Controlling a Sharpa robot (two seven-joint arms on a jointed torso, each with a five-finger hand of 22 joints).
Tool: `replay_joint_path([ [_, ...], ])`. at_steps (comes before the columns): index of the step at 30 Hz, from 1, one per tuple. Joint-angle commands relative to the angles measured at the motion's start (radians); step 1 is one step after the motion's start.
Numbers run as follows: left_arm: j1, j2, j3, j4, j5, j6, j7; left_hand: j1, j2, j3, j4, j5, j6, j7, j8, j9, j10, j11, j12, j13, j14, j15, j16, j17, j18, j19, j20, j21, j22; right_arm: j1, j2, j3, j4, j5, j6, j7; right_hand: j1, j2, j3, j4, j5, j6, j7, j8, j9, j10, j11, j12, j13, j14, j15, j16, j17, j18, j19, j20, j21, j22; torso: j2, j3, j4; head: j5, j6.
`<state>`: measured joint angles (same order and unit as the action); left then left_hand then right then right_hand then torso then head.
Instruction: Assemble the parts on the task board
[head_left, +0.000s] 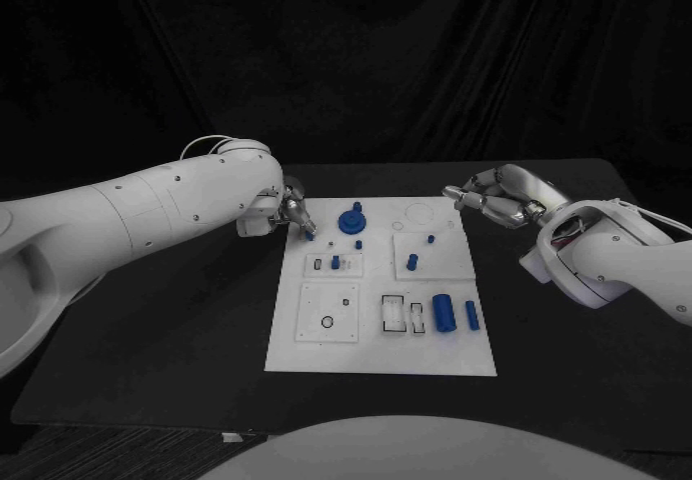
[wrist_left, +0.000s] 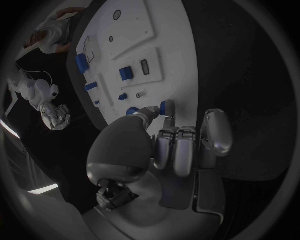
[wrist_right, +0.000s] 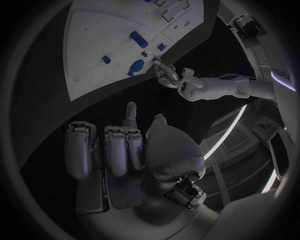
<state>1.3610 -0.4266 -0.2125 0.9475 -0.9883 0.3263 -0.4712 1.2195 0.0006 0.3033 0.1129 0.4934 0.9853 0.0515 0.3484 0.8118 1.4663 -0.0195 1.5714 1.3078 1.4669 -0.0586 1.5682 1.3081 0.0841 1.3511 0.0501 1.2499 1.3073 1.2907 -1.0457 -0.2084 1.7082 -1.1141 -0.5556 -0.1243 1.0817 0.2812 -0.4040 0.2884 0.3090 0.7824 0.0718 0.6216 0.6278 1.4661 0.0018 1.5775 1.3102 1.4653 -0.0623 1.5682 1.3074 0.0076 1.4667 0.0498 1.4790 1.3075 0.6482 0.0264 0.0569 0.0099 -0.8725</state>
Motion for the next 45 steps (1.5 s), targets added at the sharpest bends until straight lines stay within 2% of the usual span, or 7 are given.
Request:
replay_joint_path([
  [1, -0.002, -0.005, 0.001, 0.009, 0.001, -0.017, 0.022, 0.003, -0.019, 0.045, -0.023, 0.003, -0.002, -0.008, 0.007, 0.008, 0.104, -0.002, -0.001, 0.263, 0.104, -0.006, 0.003, 0.263, -0.001, 0.004, -0.002, -0.004, 0.093, -0.003, -0.001, 0.001, 0.001, -0.003, 0.002, -0.01, 0.01, 0.001, 0.0, 0.001, 0.005, 0.0, -0.007, 0.005, -0.002, 0.105, -0.009, -0.007, 0.261, 0.103, -0.005, -0.004, 0.254, 0.02, 0.045, -0.005, -0.003, 0.225, 0.0, -0.0002, 0.0007, 0.001, 0.0],
  [12, -0.002, -0.025, 0.001, 0.026, 0.001, -0.049, 0.036, -0.009, -0.041, 0.113, -0.062, -0.001, 0.001, -0.007, 0.017, 0.02, 0.104, -0.004, -0.001, 0.263, 0.104, -0.008, 0.003, 0.263, -0.002, 0.01, -0.003, -0.004, 0.099, -0.004, 0.0, 0.001, 0.0, -0.003, 0.001, -0.009, 0.011, 0.001, 0.0, 0.001, 0.005, 0.0, -0.007, 0.005, -0.002, 0.105, -0.009, -0.007, 0.261, 0.103, -0.005, -0.004, 0.253, 0.021, 0.044, -0.005, -0.005, 0.225, 0.0, -0.0002, 0.0006, 0.004, 0.0],
  [17, -0.002, -0.051, 0.001, 0.053, 0.001, -0.108, 0.065, -0.011, -0.043, 0.125, -0.069, 0.0, 0.002, -0.007, 0.019, 0.022, 0.104, -0.004, -0.001, 0.263, 0.104, -0.008, 0.003, 0.263, -0.002, 0.012, -0.003, -0.002, 0.101, -0.004, -0.001, 0.001, 0.001, -0.003, 0.0, -0.009, 0.011, 0.001, 0.0, 0.001, 0.006, 0.0, -0.007, 0.005, -0.002, 0.105, -0.009, -0.007, 0.261, 0.103, -0.005, -0.005, 0.252, 0.021, 0.043, -0.005, -0.007, 0.224, 0.0, -0.0003, 0.0, 0.005, 0.0],
  [26, 0.002, -0.145, 0.001, 0.173, 0.029, -0.198, 0.079, -0.028, -0.055, 0.145, -0.075, -0.009, 0.013, -0.009, 0.026, 0.027, 0.104, -0.005, -0.001, 0.263, 0.104, -0.009, 0.003, 0.263, -0.003, 0.016, -0.004, -0.001, 0.104, -0.006, -0.005, 0.001, -0.001, -0.003, 0.002, -0.01, 0.011, 0.001, 0.0, 0.001, 0.006, 0.0, -0.007, 0.005, -0.002, 0.105, -0.009, -0.007, 0.261, 0.103, -0.005, -0.005, 0.252, 0.021, 0.043, -0.005, -0.007, 0.224, 0.0, -0.0002, -0.0001, 0.003, 0.0],
  [35, 0.006, -0.228, 0.001, 0.288, 0.176, -0.183, 0.017, -0.044, -0.059, 0.155, -0.068, -0.025, 0.006, -0.009, 0.022, 0.026, 0.104, -0.004, -0.001, 0.263, 0.104, -0.009, 0.003, 0.263, 0.0, 0.007, -0.004, -0.017, 0.099, -0.008, -0.004, 0.001, -0.003, -0.003, 0.004, -0.013, 0.013, 0.002, 0.0, 0.001, 0.006, 0.0, -0.008, 0.005, -0.002, 0.105, -0.009, -0.007, 0.261, 0.103, -0.006, -0.005, 0.252, 0.021, 0.043, -0.005, -0.008, 0.224, -0.001, -0.0003, 0.0004, 0.008, 0.0],
  [39, 0.007, -0.257, 0.001, 0.345, 0.192, -0.18, -0.002, -0.05, -0.059, 0.156, -0.063, -0.036, 0.006, -0.009, 0.022, 0.026, 0.104, -0.004, -0.001, 0.263, 0.104, -0.008, 0.003, 0.263, 0.001, 0.006, -0.004, -0.02, 0.099, -0.009, -0.003, 0.001, -0.004, -0.003, 0.004, -0.014, 0.013, 0.002, 0.0, 0.001, 0.006, 0.0, -0.008, 0.005, -0.002, 0.105, -0.009, -0.007, 0.261, 0.103, -0.006, -0.005, 0.252, 0.021, 0.043, -0.005, -0.008, 0.224, -0.002, -0.0001, 0.0008, 0.01, 0.0],
  [45, 0.007, -0.265, 0.0, 0.378, 0.199, -0.172, -0.016, -0.055, -0.057, 0.156, -0.059, -0.041, 0.007, -0.009, 0.022, 0.026, 0.104, -0.004, -0.001, 0.263, 0.104, -0.008, 0.003, 0.263, 0.001, 0.005, -0.004, -0.021, 0.1, -0.012, 0.0, 0.001, -0.005, -0.003, 0.006, -0.013, 0.013, 0.002, 0.0, 0.001, 0.006, 0.0, -0.008, 0.005, -0.002, 0.105, -0.009, -0.007, 0.261, 0.103, -0.006, -0.005, 0.252, 0.021, 0.043, -0.005, -0.008, 0.224, -0.001, 0.0001, 0.0004, 0.013, 0.0],
])
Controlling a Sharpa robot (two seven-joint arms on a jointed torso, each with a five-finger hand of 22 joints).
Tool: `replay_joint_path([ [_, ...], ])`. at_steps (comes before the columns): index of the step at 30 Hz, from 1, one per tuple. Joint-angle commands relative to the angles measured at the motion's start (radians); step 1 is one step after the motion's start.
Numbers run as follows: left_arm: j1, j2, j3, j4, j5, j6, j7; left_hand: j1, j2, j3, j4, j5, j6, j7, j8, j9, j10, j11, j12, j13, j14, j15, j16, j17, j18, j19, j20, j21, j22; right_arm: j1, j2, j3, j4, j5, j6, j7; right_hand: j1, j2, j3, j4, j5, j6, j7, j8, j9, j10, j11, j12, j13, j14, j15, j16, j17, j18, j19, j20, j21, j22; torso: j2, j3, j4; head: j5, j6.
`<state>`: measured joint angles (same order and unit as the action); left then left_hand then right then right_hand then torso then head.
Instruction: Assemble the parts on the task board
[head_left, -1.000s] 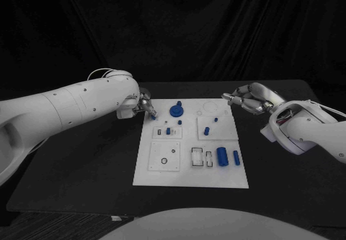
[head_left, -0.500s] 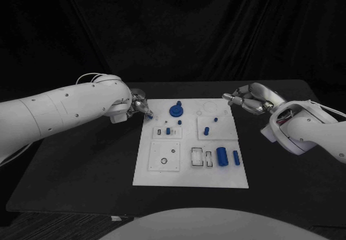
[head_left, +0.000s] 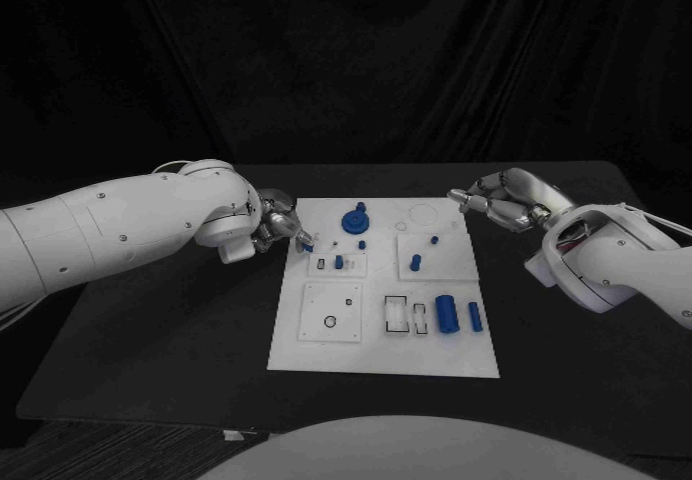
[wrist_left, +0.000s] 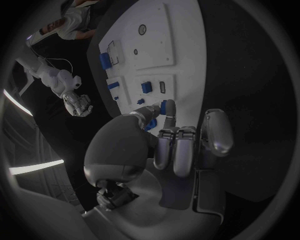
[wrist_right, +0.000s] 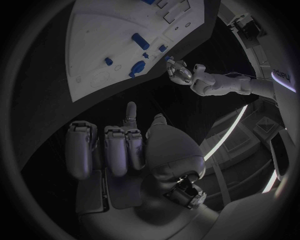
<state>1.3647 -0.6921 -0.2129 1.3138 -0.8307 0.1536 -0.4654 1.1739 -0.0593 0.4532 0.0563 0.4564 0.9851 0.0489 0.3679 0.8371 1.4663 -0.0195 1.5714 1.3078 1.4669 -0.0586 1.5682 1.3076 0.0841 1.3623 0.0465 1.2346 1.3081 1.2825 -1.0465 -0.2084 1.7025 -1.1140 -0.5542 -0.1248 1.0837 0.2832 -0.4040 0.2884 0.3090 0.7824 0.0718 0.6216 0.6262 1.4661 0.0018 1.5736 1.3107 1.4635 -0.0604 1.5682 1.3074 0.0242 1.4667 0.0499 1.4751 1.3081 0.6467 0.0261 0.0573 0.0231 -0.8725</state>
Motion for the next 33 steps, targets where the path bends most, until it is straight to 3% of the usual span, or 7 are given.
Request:
replay_joint_path([
  [1, 0.003, 0.0, 0.001, 0.013, 0.041, 0.002, -0.023, -0.01, 0.003, 0.007, -0.002, -0.004, 0.007, -0.006, 0.002, 0.001, 0.104, -0.004, -0.001, 0.263, 0.104, -0.008, 0.003, 0.263, 0.001, -0.006, 0.0, -0.005, 0.099, -0.004, 0.001, 0.001, 0.0, -0.003, 0.005, -0.013, 0.011, 0.0, 0.0, 0.001, 0.006, 0.0, -0.008, 0.005, -0.001, 0.105, -0.009, -0.003, 0.26, 0.105, -0.007, -0.005, 0.252, 0.005, 0.043, -0.005, -0.004, 0.223, 0.001, 0.0002, 0.0, -0.001, 0.0],
  [33, -0.009, 0.04, 0.0, -0.006, 0.044, 0.026, -0.04, -0.014, 0.009, 0.013, 0.002, 0.0, 0.004, -0.006, 0.0, 0.0, 0.104, -0.004, -0.001, 0.263, 0.104, -0.007, 0.003, 0.263, 0.003, -0.014, 0.0, -0.019, 0.094, -0.013, -0.004, 0.001, 0.003, -0.003, -0.013, -0.004, 0.013, 0.0, 0.001, 0.001, 0.008, 0.0, -0.008, 0.005, -0.002, 0.105, -0.009, -0.003, 0.26, 0.105, -0.008, -0.005, 0.253, 0.004, 0.043, -0.005, -0.003, 0.223, 0.002, 0.0, -0.001, -0.004, 0.0],
])
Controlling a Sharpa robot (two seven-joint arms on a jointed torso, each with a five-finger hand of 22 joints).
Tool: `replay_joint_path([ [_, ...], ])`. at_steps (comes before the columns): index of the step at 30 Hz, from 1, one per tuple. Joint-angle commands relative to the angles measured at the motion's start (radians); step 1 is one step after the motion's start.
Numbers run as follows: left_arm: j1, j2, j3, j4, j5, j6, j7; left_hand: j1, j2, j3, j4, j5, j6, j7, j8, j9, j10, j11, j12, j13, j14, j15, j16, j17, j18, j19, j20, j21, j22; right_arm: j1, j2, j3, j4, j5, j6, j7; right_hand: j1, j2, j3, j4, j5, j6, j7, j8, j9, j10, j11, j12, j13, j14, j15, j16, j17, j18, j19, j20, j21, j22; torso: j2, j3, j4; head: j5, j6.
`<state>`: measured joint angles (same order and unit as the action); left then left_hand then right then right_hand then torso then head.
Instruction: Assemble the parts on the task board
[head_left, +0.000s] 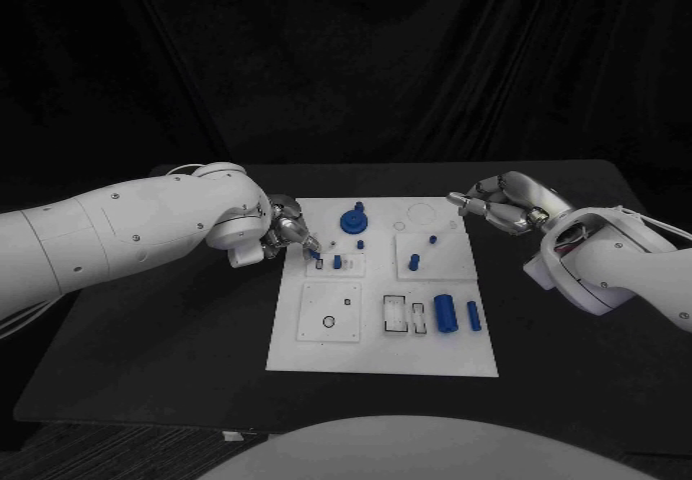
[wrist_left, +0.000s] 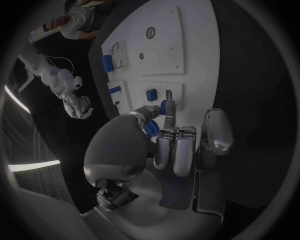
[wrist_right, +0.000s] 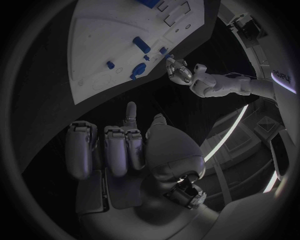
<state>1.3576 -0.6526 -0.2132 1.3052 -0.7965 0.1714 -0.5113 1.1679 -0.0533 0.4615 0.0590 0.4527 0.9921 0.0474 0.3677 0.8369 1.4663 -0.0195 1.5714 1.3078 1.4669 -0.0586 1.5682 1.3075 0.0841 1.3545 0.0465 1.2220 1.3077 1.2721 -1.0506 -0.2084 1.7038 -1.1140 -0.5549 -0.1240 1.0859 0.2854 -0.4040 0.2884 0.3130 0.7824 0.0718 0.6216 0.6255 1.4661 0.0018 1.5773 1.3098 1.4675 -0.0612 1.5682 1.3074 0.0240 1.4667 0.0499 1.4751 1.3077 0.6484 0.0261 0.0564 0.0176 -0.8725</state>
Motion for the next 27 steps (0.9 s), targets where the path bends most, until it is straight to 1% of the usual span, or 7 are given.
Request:
replay_joint_path([
  [1, -0.002, 0.0, 0.001, 0.004, 0.01, 0.007, 0.007, -0.008, 0.003, 0.005, -0.001, 0.004, -0.003, -0.004, 0.001, 0.001, 0.104, -0.004, -0.001, 0.263, 0.104, -0.007, 0.003, 0.263, 0.004, -0.007, 0.0, -0.007, 0.094, -0.002, 0.0, 0.001, 0.001, -0.003, -0.012, -0.004, 0.011, -0.002, 0.001, 0.001, 0.004, 0.0, -0.008, 0.005, -0.001, 0.105, -0.009, -0.006, 0.261, 0.101, -0.007, -0.005, 0.253, 0.005, 0.043, -0.005, -0.003, 0.224, 0.0, 0.0, 0.0003, 0.001, 0.0],
  [8, -0.004, 0.001, 0.001, 0.004, 0.01, 0.013, 0.003, -0.007, 0.003, 0.006, -0.001, 0.004, -0.003, -0.004, 0.0, 0.001, 0.104, -0.004, -0.001, 0.263, 0.104, -0.007, 0.003, 0.263, 0.004, -0.008, 0.0, -0.009, 0.093, -0.002, 0.002, 0.001, -0.001, -0.003, -0.013, -0.004, 0.011, -0.002, 0.001, 0.001, 0.004, 0.0, -0.008, 0.005, -0.001, 0.105, -0.009, -0.006, 0.261, 0.101, -0.007, -0.005, 0.253, 0.005, 0.043, -0.005, -0.003, 0.224, 0.0, -0.0003, 0.0001, 0.004, 0.0],
  [14, -0.007, 0.002, 0.001, 0.004, 0.01, 0.012, 0.003, -0.007, 0.003, 0.006, -0.001, 0.004, -0.003, -0.004, 0.0, 0.001, 0.104, -0.004, -0.001, 0.263, 0.104, -0.007, 0.003, 0.263, 0.004, -0.008, 0.0, -0.009, 0.093, -0.002, 0.002, 0.001, -0.001, -0.003, -0.012, -0.004, 0.011, -0.002, 0.001, 0.001, 0.004, 0.0, -0.008, 0.005, -0.001, 0.105, -0.009, -0.006, 0.261, 0.101, -0.007, -0.005, 0.253, 0.005, 0.043, -0.005, -0.003, 0.224, 0.0, 0.0001, 0.0009, 0.004, 0.0],
  [19, -0.008, 0.003, 0.0, 0.006, 0.01, 0.009, 0.001, -0.007, 0.003, 0.006, -0.001, 0.004, -0.003, -0.004, 0.0, 0.001, 0.104, -0.004, -0.001, 0.263, 0.104, -0.007, 0.003, 0.263, 0.004, -0.008, 0.0, -0.009, 0.093, -0.002, 0.002, 0.001, -0.001, -0.003, -0.011, -0.005, 0.011, -0.002, 0.001, 0.001, 0.004, 0.0, -0.008, 0.005, -0.001, 0.105, -0.009, -0.006, 0.261, 0.101, -0.007, -0.005, 0.253, 0.005, 0.043, -0.005, -0.003, 0.224, 0.0, -0.0003, 0.0013, 0.003, 0.0],
  [21, -0.009, 0.003, 0.0, 0.007, 0.01, 0.01, 0.0, -0.007, 0.003, 0.006, -0.001, 0.004, -0.003, -0.004, 0.0, 0.001, 0.104, -0.004, -0.001, 0.263, 0.104, -0.007, 0.003, 0.263, 0.004, -0.008, 0.0, -0.009, 0.093, -0.002, 0.002, 0.001, -0.002, -0.003, -0.01, -0.006, 0.011, -0.002, 0.001, 0.001, 0.004, 0.0, -0.008, 0.005, -0.001, 0.105, -0.009, -0.006, 0.261, 0.101, -0.007, -0.005, 0.253, 0.005, 0.043, -0.005, -0.003, 0.224, 0.0, -0.0006, 0.0006, 0.005, 0.0],
  [27, -0.017, 0.003, 0.0, 0.008, 0.01, 0.008, 0.001, -0.007, 0.003, 0.007, -0.001, 0.005, -0.004, -0.004, 0.0, 0.001, 0.104, -0.004, -0.001, 0.263, 0.104, -0.007, 0.003, 0.263, 0.004, -0.009, 0.0, -0.01, 0.093, -0.003, 0.001, 0.001, 0.0, -0.003, -0.011, -0.006, 0.011, -0.002, 0.001, 0.001, 0.004, 0.0, -0.008, 0.005, -0.001, 0.105, -0.009, -0.006, 0.261, 0.101, -0.007, -0.005, 0.253, 0.005, 0.043, -0.005, -0.003, 0.224, 0.0, -0.0002, 0.0002, 0.002, 0.0],
])
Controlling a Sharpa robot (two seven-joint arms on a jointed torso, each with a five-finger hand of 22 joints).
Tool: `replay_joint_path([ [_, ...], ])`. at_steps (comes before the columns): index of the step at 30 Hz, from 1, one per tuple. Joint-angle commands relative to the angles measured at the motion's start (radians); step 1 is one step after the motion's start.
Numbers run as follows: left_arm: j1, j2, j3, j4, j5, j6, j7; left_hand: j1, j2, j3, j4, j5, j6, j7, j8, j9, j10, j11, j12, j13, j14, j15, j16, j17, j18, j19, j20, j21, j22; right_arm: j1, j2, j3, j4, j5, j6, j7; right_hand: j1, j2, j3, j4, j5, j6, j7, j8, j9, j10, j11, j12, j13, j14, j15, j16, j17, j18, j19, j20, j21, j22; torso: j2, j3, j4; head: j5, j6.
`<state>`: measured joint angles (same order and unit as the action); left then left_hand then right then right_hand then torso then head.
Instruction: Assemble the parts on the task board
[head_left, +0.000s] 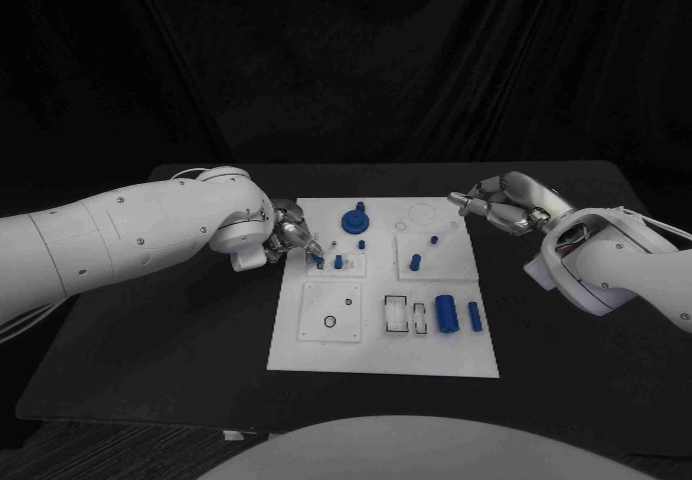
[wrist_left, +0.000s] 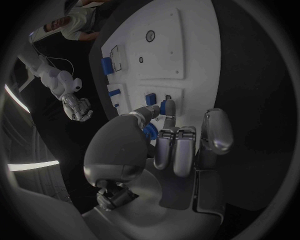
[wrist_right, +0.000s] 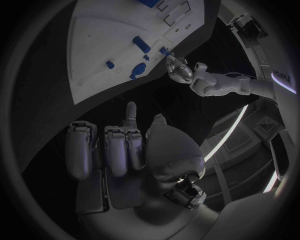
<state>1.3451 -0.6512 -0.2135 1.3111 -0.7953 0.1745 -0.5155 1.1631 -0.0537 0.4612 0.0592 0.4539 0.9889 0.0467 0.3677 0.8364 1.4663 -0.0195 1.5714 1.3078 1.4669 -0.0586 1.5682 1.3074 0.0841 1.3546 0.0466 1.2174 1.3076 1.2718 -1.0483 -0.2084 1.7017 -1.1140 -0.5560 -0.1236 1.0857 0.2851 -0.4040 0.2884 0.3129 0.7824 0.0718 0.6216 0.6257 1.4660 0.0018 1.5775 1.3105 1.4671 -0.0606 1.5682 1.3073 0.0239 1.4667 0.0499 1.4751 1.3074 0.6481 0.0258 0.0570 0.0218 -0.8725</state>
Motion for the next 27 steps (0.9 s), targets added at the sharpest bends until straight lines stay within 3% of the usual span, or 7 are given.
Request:
replay_joint_path([
  [1, -0.006, 0.002, 0.001, 0.001, 0.008, 0.005, 0.005, -0.002, 0.004, 0.007, -0.001, 0.004, -0.001, -0.003, 0.0, 0.001, 0.105, -0.004, -0.001, 0.263, 0.104, -0.007, 0.003, 0.263, 0.004, -0.009, 0.0, -0.005, 0.093, -0.002, -0.002, 0.001, 0.002, -0.003, -0.01, -0.006, 0.011, -0.002, 0.001, 0.001, 0.004, 0.0, -0.008, 0.005, -0.001, 0.105, -0.009, -0.007, 0.26, 0.101, -0.007, -0.005, 0.253, 0.005, 0.043, -0.005, -0.003, 0.224, 0.0, 0.0003, -0.0003, -0.002, 0.0],
  [27, -0.022, 0.008, 0.001, -0.011, 0.004, -0.009, 0.013, 0.001, 0.007, 0.013, -0.004, 0.009, -0.003, -0.003, 0.0, 0.002, 0.105, -0.003, -0.001, 0.263, 0.104, -0.007, 0.003, 0.263, 0.005, -0.012, 0.001, -0.011, 0.092, -0.002, -0.001, 0.001, 0.001, -0.003, -0.008, -0.006, 0.011, -0.002, 0.001, 0.001, 0.004, 0.0, -0.008, 0.005, -0.001, 0.105, -0.009, -0.007, 0.26, 0.101, -0.007, -0.005, 0.253, 0.005, 0.043, -0.005, -0.003, 0.224, 0.0, 0.0007, -0.0002, 0.002, 0.0],
])
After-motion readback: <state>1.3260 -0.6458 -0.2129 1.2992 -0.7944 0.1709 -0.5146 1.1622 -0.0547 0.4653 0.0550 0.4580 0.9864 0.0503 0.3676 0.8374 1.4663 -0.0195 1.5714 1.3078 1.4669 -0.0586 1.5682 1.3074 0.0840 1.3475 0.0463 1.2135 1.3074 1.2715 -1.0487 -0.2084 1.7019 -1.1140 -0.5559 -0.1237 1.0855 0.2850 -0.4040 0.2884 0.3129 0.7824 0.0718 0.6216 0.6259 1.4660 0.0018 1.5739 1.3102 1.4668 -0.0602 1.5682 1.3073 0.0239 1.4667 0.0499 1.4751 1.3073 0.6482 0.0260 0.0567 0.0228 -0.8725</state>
